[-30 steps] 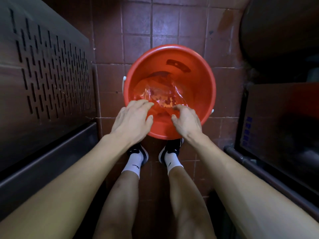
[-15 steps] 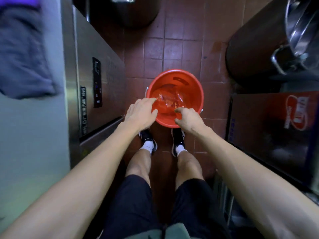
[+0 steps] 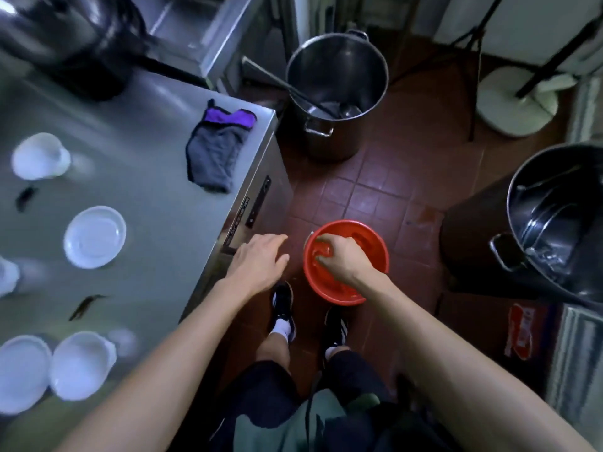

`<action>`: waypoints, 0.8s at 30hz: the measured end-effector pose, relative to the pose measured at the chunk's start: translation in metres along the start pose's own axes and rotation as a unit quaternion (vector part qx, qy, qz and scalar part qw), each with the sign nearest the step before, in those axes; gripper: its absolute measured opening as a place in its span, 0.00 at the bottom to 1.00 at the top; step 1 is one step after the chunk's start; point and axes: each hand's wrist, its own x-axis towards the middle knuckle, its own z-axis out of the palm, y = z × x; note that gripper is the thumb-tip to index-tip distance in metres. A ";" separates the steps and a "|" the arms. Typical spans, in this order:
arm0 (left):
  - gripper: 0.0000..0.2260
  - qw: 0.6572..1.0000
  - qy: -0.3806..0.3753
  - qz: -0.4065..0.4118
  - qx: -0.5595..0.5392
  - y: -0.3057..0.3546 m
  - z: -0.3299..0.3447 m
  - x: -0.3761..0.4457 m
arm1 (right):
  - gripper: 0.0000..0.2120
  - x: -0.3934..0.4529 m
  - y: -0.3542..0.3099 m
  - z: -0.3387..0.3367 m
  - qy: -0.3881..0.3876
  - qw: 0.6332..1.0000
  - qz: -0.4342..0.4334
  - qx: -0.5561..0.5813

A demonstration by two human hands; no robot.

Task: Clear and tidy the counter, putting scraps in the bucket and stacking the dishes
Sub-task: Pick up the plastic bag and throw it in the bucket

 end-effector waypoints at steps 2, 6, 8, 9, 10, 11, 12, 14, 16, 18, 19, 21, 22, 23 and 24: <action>0.23 0.999 0.028 -0.030 -0.013 -0.005 -0.007 -0.023 | 0.23 -0.008 -0.017 -0.006 -0.004 0.999 -0.047 -0.018; 0.22 0.991 0.069 -0.098 -0.053 -0.017 -0.017 -0.070 | 0.23 -0.020 -0.054 -0.009 -0.033 0.991 -0.120 -0.041; 0.22 0.983 0.089 -0.134 -0.082 -0.025 -0.016 -0.097 | 0.24 -0.025 -0.076 -0.005 -0.052 0.985 -0.151 -0.062; 0.21 0.979 0.102 -0.152 -0.094 -0.029 -0.016 -0.110 | 0.23 -0.029 -0.087 -0.001 -0.057 0.982 -0.164 -0.068; 0.21 0.974 0.114 -0.168 -0.102 -0.034 -0.015 -0.123 | 0.22 -0.032 -0.099 0.003 -0.060 0.980 -0.175 -0.070; 0.21 0.970 0.124 -0.183 -0.105 -0.038 -0.013 -0.136 | 0.21 -0.037 -0.110 0.008 -0.061 0.977 -0.189 -0.071; 0.21 0.965 0.132 -0.197 -0.108 -0.043 -0.011 -0.148 | 0.18 -0.041 -0.122 0.013 -0.062 0.973 -0.207 -0.074; 0.20 0.956 0.149 -0.223 -0.117 -0.054 -0.006 -0.174 | 0.16 -0.050 -0.143 0.028 -0.076 0.964 -0.239 -0.084; 0.20 0.946 0.167 -0.247 -0.129 -0.066 0.001 -0.200 | 0.18 -0.059 -0.163 0.045 -0.100 0.955 -0.262 -0.097; 0.20 0.934 0.183 -0.271 -0.144 -0.078 0.009 -0.226 | 0.21 -0.067 -0.180 0.065 -0.120 0.945 -0.285 -0.110; 0.20 0.928 0.192 -0.280 -0.152 -0.084 0.013 -0.239 | 0.21 -0.072 -0.187 0.076 -0.128 0.942 -0.290 -0.109; 0.21 0.918 0.208 -0.295 -0.162 -0.095 0.023 -0.265 | 0.22 -0.083 -0.201 0.096 -0.137 0.939 -0.296 -0.110; 0.21 0.914 0.217 -0.302 -0.163 -0.100 0.027 -0.278 | 0.22 -0.089 -0.208 0.107 -0.139 0.936 -0.303 -0.113; 0.21 0.910 0.226 -0.307 -0.164 -0.104 0.031 -0.291 | 0.22 -0.095 -0.215 0.118 -0.142 0.932 -0.313 -0.118; 0.21 0.905 0.236 -0.311 -0.167 -0.109 0.035 -0.304 | 0.22 -0.101 -0.221 0.128 -0.147 0.926 -0.325 -0.126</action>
